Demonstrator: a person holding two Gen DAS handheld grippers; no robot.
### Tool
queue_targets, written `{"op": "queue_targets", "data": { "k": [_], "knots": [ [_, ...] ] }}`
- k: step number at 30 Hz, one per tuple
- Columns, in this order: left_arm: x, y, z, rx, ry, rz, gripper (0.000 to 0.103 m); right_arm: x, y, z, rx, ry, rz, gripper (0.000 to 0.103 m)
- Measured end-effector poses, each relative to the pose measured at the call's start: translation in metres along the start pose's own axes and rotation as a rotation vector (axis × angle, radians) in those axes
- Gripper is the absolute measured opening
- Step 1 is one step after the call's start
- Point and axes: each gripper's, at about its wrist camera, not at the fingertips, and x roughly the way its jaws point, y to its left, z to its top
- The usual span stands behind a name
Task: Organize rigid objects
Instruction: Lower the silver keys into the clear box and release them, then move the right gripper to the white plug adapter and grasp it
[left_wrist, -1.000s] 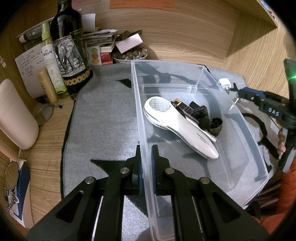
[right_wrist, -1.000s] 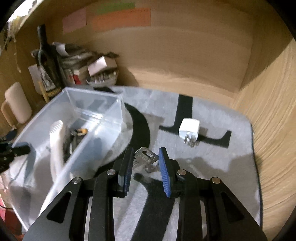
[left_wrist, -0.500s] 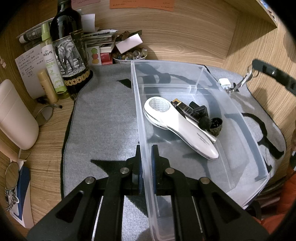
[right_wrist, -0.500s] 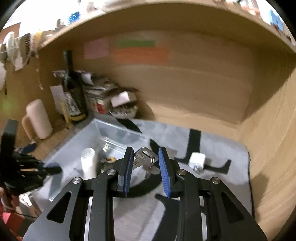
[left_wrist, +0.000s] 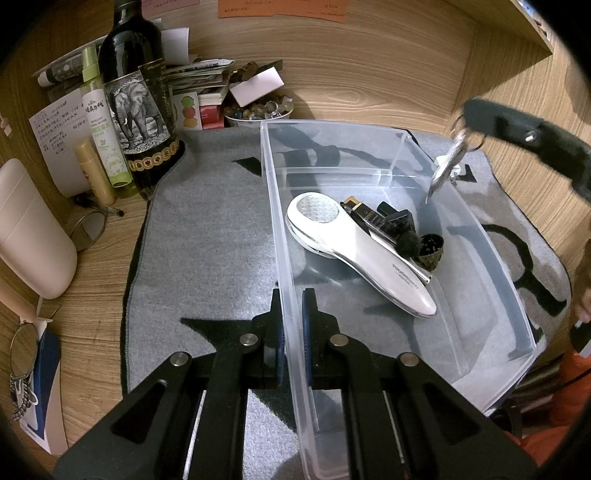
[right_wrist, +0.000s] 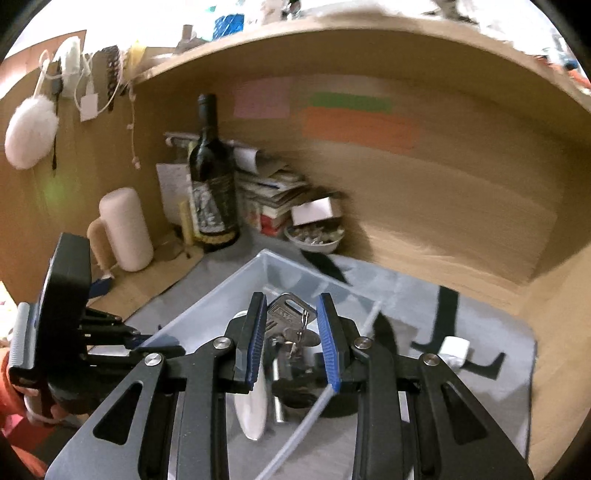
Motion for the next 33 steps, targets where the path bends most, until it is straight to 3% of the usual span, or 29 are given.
{"op": "queue_targets", "data": {
  "k": [12,20,22,24,25,33],
  "knots": [
    [0.000,0.000,0.000,0.000,0.000,0.001,0.007,0.062,0.004,-0.018,0.003,0.168,0.033,0.026],
    [-0.001,-0.001,0.000,0.000,-0.001,0.001,0.007,0.079,0.003,-0.026,0.004,0.250,0.054,0.026],
    [-0.001,-0.002,0.000,0.001,-0.001,0.002,0.007,0.079,0.002,-0.027,0.007,0.260,0.061,0.028],
    [-0.001,-0.001,0.000,0.000,0.000,0.001,0.007,0.079,0.000,-0.027,0.012,0.265,0.062,0.042],
    [-0.001,-0.001,0.000,0.000,0.000,0.001,0.007,0.077,-0.001,-0.027,0.018,0.257,0.062,0.044],
    [-0.001,-0.001,0.000,0.000,0.000,0.001,0.007,0.049,-0.017,-0.015,0.038,0.168,0.006,0.051]
  ]
}}
